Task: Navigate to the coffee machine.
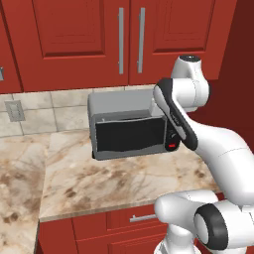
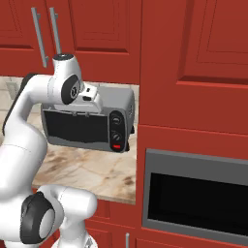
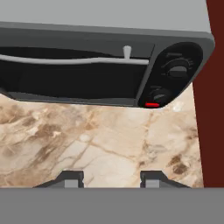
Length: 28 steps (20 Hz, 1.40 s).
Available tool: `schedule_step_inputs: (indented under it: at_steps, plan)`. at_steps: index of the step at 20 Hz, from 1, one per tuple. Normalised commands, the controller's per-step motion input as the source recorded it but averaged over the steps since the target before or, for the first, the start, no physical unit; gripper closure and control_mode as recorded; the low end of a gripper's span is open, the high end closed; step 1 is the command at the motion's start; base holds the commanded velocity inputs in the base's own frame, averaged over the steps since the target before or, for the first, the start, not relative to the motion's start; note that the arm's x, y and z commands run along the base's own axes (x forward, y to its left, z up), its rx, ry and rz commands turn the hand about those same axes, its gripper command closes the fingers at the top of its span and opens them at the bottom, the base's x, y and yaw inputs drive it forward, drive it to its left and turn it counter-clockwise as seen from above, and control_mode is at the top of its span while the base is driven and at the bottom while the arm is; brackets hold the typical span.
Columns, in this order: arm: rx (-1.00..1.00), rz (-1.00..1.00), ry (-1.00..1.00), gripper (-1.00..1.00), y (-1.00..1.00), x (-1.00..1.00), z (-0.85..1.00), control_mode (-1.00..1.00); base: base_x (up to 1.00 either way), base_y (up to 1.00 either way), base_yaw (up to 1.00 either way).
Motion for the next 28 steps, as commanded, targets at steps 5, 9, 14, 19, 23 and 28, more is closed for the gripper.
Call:
schedule_step_inputs:
  at_steps: [5,9,14,19,23,28]
  plan:
    - [0.0,-0.01,-0.04,-1.0,-0.03,-0.43,0.0,-1.0,0.0,0.0,0.0]
    - [0.0,0.0,-0.12,-1.0,0.0,-0.83,0.16,-1.0,0.0,0.0,0.0]
    - [0.0,0.0,-0.15,-1.0,-0.01,-0.88,0.29,-1.0,0.0,0.0,0.0]
    - [0.0,0.0,-0.05,-1.0,0.06,-0.31,0.37,-1.0,0.0,0.0,0.0]
    - [0.01,0.0,0.01,-1.0,0.31,0.0,0.57,-1.0,0.0,0.0,0.0]
    - [0.08,0.0,0.05,-1.0,0.1,-0.01,0.37,-1.0,0.0,0.0,0.0]
